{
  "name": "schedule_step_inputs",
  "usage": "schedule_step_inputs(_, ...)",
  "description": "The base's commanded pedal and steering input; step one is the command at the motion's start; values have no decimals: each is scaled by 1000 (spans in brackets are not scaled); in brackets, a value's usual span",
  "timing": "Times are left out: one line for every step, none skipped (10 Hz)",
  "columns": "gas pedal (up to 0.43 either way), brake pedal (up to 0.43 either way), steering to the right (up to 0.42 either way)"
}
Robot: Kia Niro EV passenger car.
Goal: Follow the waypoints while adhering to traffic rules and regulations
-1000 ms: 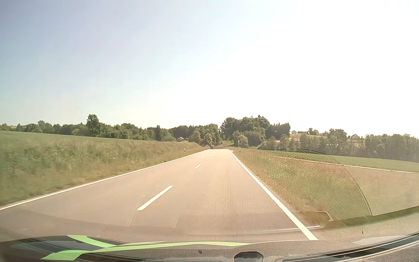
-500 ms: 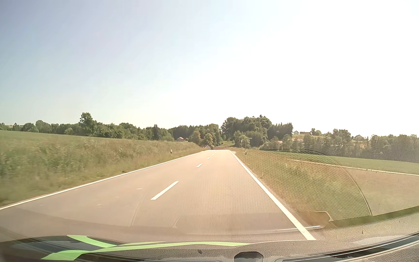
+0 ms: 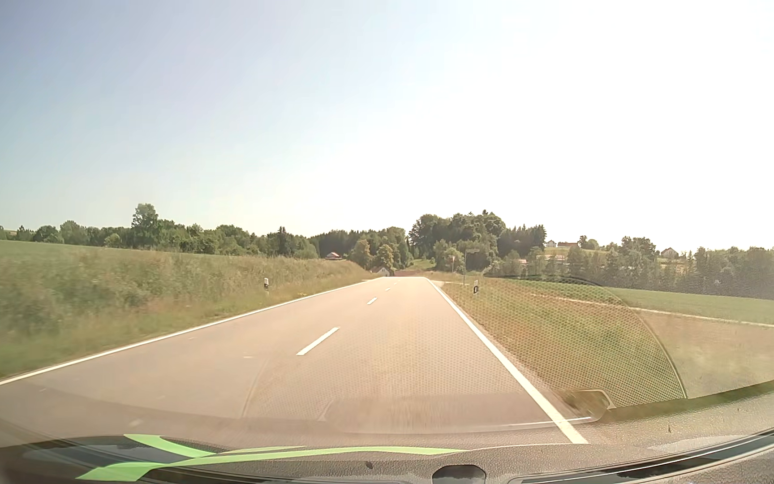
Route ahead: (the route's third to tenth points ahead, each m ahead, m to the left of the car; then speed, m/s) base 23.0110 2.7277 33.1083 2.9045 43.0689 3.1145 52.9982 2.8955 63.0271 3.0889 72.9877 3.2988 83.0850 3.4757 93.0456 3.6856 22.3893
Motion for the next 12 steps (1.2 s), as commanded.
schedule_step_inputs(157,0,-2)
schedule_step_inputs(169,0,-2)
schedule_step_inputs(177,0,-2)
schedule_step_inputs(189,0,-2)
schedule_step_inputs(189,0,-1)
schedule_step_inputs(189,0,-1)
schedule_step_inputs(189,0,0)
schedule_step_inputs(150,0,0)
schedule_step_inputs(118,0,0)
schedule_step_inputs(98,0,0)
schedule_step_inputs(98,0,0)
schedule_step_inputs(98,0,0)
